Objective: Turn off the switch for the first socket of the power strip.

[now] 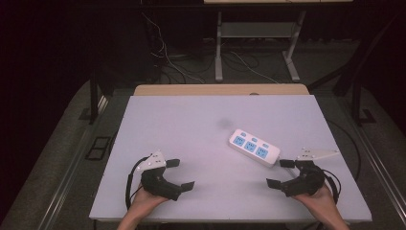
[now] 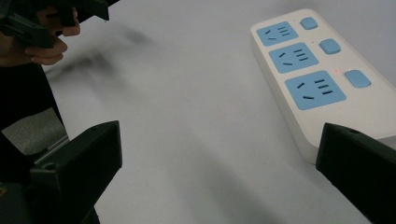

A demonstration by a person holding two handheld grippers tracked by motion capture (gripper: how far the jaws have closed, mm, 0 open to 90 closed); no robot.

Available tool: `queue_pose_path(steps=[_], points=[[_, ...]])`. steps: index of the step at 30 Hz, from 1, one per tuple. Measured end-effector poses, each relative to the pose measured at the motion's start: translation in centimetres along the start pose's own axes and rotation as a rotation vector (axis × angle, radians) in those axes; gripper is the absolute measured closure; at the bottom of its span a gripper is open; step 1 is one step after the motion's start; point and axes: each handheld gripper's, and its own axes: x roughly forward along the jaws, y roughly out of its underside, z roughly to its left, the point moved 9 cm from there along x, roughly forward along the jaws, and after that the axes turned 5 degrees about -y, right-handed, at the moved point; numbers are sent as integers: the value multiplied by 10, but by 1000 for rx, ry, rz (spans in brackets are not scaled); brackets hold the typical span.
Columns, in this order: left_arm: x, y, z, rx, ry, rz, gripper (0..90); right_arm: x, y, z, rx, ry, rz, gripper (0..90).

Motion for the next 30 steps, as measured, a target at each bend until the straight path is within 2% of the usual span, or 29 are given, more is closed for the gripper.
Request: queue_pose_path(steps=[11, 30], points=[[-2, 1, 4, -12, -14, -2, 0, -8, -7, -6, 10, -3, 39, 1], [-4, 1, 8, -24, -22, -8, 0, -7, -32, -12, -35, -3, 117, 1]])
